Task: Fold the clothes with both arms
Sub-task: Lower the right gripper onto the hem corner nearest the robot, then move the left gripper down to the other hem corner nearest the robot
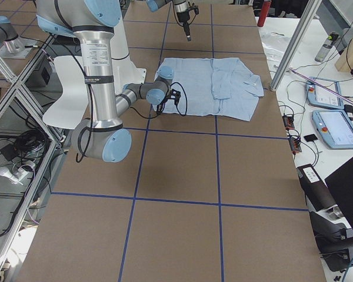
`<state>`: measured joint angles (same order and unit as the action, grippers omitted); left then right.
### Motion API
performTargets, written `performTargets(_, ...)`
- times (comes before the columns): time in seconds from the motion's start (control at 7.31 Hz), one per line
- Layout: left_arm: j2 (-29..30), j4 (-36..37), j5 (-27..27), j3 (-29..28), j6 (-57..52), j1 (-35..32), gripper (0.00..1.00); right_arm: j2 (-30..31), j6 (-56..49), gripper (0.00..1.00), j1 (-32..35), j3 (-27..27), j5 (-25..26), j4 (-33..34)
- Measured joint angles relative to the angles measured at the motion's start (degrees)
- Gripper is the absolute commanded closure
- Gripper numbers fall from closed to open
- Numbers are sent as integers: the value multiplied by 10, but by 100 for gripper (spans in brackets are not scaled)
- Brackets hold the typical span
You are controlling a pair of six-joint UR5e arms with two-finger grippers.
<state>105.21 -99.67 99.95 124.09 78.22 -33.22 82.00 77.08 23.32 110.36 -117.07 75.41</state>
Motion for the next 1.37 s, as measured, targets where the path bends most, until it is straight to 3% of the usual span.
performTargets(0.41,0,0,0,0,0,0,5,-1,0,59,-1,-1,0,0)
performTargets(0.82,0,0,0,0,0,0,5,-3,0,94,-2,-1,-1,0)
performTargets(0.96,0,0,0,0,0,0,5,-3,0,100,-2,-1,-2,0)
performTargets(1.37,0,0,0,-1,0,0,5,-4,1,100,0,3,-1,-1)
